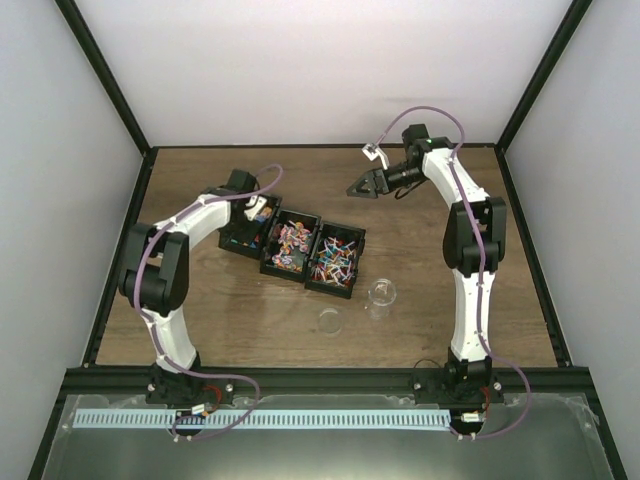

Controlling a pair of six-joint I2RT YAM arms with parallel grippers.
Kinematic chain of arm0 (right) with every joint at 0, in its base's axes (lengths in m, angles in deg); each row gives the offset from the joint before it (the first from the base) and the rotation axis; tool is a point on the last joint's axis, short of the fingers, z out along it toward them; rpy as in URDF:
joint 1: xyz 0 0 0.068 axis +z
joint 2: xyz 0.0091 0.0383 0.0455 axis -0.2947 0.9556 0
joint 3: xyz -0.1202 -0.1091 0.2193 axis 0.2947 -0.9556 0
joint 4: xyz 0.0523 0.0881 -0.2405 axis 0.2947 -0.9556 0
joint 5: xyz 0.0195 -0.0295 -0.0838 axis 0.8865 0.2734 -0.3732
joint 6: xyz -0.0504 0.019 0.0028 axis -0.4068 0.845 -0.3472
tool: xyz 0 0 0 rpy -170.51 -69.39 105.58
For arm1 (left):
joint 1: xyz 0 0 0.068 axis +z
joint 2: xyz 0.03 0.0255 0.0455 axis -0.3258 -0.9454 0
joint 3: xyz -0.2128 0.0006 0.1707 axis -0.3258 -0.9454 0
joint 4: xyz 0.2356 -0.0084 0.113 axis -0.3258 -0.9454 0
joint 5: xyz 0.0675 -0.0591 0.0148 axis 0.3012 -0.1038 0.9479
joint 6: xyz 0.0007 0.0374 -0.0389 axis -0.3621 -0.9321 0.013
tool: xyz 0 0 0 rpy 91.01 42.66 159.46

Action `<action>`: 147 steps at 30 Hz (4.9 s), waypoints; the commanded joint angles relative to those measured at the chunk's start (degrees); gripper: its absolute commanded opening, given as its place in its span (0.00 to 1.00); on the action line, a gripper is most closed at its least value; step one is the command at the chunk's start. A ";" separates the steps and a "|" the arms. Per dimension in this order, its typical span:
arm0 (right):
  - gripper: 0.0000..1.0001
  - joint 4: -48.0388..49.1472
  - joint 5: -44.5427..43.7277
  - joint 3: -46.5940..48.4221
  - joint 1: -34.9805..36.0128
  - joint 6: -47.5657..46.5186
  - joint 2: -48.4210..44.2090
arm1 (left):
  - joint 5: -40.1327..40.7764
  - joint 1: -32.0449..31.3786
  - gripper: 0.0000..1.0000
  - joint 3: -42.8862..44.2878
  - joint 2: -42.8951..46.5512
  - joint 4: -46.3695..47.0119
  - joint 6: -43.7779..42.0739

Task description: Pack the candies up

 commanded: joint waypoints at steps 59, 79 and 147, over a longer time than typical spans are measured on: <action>0.94 -10.31 -4.02 -27.12 -13.74 -19.82 -19.45 | -26.47 -10.26 0.04 4.59 28.27 -16.13 -29.41; 0.93 -4.75 -5.82 -39.98 -15.19 -20.98 -27.03 | -18.85 -31.80 0.04 10.21 21.33 -19.87 -27.07; 0.96 5.68 -2.92 -46.17 -15.19 -10.82 -31.83 | -8.80 -40.22 0.04 29.21 3.50 -36.29 -27.98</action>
